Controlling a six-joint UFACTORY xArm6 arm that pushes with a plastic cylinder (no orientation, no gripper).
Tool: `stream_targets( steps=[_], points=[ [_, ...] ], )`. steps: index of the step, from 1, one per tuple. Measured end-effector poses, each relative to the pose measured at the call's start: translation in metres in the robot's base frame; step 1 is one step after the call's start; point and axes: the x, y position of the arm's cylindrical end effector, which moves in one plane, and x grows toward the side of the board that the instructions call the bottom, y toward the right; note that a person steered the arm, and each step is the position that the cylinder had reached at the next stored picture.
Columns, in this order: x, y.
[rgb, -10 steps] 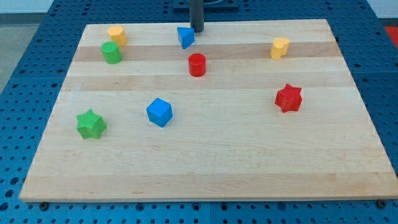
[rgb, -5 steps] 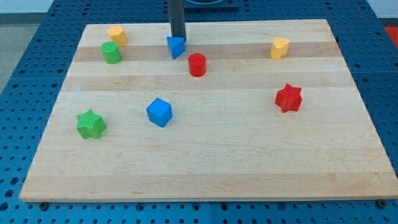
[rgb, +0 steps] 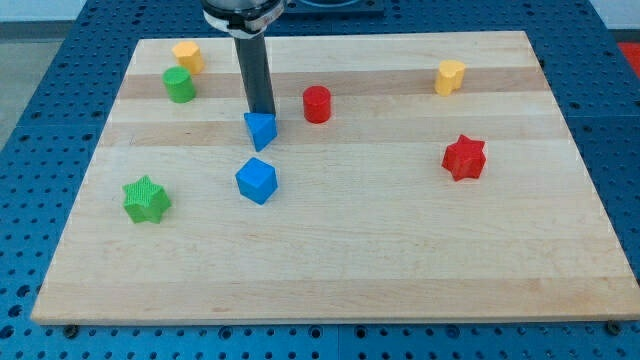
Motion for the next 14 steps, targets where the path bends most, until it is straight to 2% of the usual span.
stream_targets(
  steps=[1,2,4,5,6,7,12,14],
  points=[
    [0.000,0.007],
    [0.000,0.055],
    [0.006,0.074],
    [0.036,0.077],
    [0.034,0.085],
    [0.010,0.120],
    [0.006,0.104],
    [-0.011,0.104]
  ],
)
